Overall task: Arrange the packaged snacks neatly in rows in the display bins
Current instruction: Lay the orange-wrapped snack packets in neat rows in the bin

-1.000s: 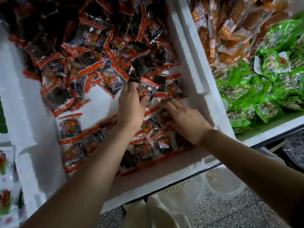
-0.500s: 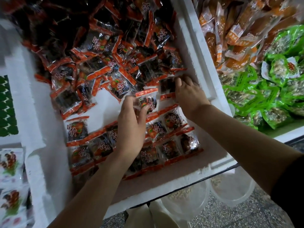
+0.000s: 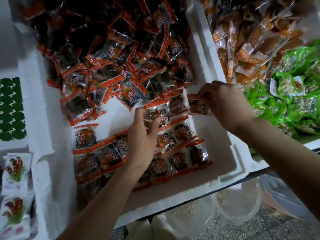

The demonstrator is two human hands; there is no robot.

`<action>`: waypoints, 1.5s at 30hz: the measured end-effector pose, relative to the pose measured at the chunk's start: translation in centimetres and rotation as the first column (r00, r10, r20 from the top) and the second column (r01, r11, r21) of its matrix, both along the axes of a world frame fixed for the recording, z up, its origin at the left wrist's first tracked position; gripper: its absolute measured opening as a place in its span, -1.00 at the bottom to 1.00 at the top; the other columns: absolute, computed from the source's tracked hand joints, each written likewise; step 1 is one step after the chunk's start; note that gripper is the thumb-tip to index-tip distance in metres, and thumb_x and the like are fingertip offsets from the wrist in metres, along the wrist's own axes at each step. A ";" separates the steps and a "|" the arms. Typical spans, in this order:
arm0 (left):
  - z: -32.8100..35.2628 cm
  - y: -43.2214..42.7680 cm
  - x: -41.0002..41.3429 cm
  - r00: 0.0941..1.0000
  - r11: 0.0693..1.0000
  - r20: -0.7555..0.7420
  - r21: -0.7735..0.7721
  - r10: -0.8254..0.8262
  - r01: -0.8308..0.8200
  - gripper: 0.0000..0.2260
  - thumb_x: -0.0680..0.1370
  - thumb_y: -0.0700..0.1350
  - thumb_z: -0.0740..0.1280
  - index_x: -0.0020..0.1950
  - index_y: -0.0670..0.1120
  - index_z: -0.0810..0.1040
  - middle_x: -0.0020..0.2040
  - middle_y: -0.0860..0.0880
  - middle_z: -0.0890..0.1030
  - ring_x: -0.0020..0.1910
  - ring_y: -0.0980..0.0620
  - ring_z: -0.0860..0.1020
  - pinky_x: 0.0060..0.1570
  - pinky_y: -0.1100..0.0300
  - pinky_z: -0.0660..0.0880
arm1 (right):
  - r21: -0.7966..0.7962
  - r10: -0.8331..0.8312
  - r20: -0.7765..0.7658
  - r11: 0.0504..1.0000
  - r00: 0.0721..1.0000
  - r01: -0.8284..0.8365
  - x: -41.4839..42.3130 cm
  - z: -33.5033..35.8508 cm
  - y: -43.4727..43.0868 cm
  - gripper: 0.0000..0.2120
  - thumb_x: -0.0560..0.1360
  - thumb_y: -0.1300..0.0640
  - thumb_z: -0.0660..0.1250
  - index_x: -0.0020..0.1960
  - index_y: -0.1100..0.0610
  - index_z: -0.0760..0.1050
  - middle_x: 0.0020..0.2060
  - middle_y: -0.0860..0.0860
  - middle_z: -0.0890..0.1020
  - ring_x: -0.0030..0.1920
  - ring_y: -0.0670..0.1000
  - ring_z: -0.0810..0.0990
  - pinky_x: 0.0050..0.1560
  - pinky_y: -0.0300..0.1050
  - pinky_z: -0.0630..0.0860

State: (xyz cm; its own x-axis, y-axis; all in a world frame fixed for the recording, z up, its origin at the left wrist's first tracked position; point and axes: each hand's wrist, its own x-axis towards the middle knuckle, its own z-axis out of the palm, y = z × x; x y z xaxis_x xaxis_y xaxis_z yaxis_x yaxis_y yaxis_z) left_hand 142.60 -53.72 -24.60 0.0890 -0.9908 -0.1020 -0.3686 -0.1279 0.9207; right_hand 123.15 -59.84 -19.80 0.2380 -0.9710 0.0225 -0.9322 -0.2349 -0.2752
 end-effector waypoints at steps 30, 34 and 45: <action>-1.1 -0.5 -6.2 0.984 0.971 -0.173 0.238 0.044 -0.002 -0.83 0.50 -0.13 0.41 -0.18 -0.01 0.42 -0.19 -0.03 0.60 -0.19 -0.06 0.61 -0.09 -0.01 0.58 | -0.131 0.057 -0.054 0.989 0.997 -0.064 -1.8 -3.1 7.8 -0.49 0.28 0.39 0.45 0.21 0.28 0.44 0.05 0.19 0.55 0.02 0.22 0.50 0.04 -0.04 0.39; -2.4 -2.1 -8.0 0.988 0.960 -0.154 0.280 0.029 0.016 -0.78 0.48 -0.20 0.43 -0.20 -0.02 0.39 -0.26 0.00 0.55 -0.33 0.01 0.59 -0.19 0.02 0.61 | -0.128 -0.009 -0.221 0.992 0.975 -0.020 -3.5 -5.0 7.3 -0.44 0.31 0.33 0.45 0.29 0.28 0.42 0.19 0.20 0.52 0.17 0.24 0.47 0.05 0.11 0.53; -3.7 -1.1 -7.1 0.668 0.867 0.719 -0.192 -0.194 0.459 -0.69 0.55 -0.05 0.31 0.23 -0.16 0.48 0.18 -0.13 0.49 0.16 -0.11 0.49 0.14 0.01 0.44 | -0.129 0.036 -0.244 0.989 0.969 -0.069 -4.8 -5.3 7.4 -0.46 0.45 0.16 0.31 0.40 0.29 0.32 0.34 0.17 0.44 0.27 0.13 0.33 0.20 0.06 0.42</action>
